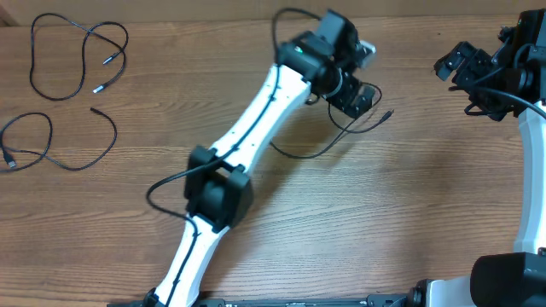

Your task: Untangle cables

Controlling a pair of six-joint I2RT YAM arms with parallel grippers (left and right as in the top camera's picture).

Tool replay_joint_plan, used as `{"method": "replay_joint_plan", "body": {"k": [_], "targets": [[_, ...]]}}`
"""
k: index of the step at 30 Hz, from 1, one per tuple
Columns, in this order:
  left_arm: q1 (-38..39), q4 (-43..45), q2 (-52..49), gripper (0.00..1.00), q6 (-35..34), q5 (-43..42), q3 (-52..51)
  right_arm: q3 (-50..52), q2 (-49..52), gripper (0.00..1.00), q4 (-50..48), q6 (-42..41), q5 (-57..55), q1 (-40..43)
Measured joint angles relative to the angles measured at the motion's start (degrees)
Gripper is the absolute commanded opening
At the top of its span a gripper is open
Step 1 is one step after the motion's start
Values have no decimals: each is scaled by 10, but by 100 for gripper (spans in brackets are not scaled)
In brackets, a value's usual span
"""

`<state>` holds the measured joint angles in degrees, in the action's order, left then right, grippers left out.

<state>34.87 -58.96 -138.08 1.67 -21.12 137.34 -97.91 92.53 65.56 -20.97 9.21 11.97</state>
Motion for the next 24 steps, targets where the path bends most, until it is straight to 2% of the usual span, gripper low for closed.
{"method": "replay_joint_plan", "body": {"k": [7,10,12,15,20,24], "targets": [[8,38,-64,95,0,22,-4,0,0,100,0,0,0,0],[10,51,-75,77,0,24,-4,0,0,100,0,0,0,0],[13,59,-79,76,0,25,-4,0,0,100,0,0,0,0],[23,64,-83,83,0,25,-4,0,0,100,0,0,0,0],[42,82,-92,81,2,25,-4,0,0,100,0,0,0,0],[49,110,-102,54,-6,27,-4,0,0,100,0,0,0,0]]}}
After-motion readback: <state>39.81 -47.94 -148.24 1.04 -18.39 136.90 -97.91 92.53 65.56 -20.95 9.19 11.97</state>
